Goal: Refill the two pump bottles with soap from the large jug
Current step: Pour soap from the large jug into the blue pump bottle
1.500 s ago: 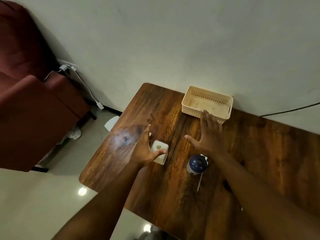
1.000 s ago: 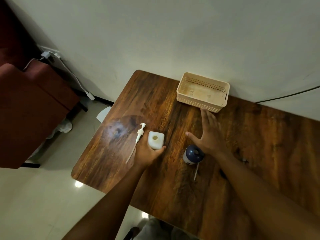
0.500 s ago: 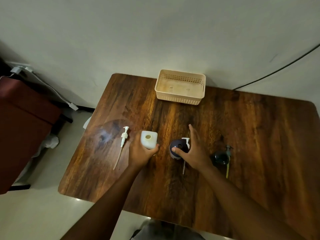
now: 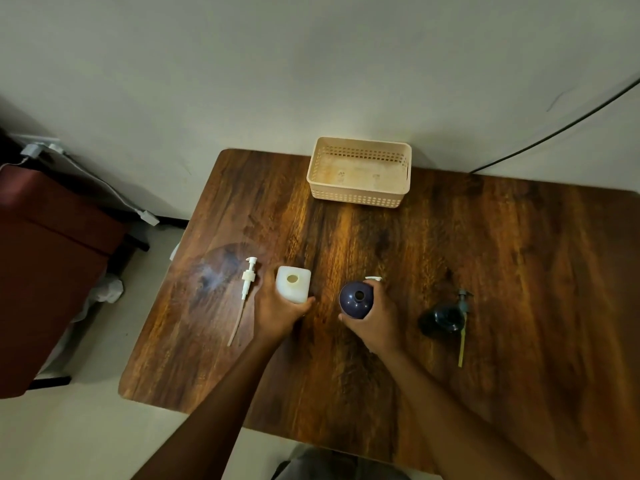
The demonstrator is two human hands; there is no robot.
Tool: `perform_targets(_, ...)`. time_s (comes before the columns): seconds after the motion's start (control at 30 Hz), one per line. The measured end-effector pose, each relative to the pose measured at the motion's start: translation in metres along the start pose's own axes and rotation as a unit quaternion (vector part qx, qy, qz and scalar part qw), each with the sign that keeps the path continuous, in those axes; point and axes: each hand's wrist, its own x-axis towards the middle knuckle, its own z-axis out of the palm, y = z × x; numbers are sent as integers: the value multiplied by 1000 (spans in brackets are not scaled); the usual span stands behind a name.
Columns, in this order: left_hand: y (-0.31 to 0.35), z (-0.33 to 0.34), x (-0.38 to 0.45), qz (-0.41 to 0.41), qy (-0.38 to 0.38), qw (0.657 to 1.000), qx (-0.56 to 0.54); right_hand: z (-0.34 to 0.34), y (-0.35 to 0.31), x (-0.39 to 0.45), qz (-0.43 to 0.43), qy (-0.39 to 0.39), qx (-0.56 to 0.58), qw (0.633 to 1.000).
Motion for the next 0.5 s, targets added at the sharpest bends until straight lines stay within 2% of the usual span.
perform_targets(0.1,7,0,1,-26,12,1000,10,-1,-2,-1,-6,19,10,1000)
perform_targets(0.23,26,-1,8,-12,38,999,12,-13,-13,5,-5,18,29,999)
perform_targets(0.5,97,-24,28,82,55,994,-47,-80,-63,24,-28,31,151,988)
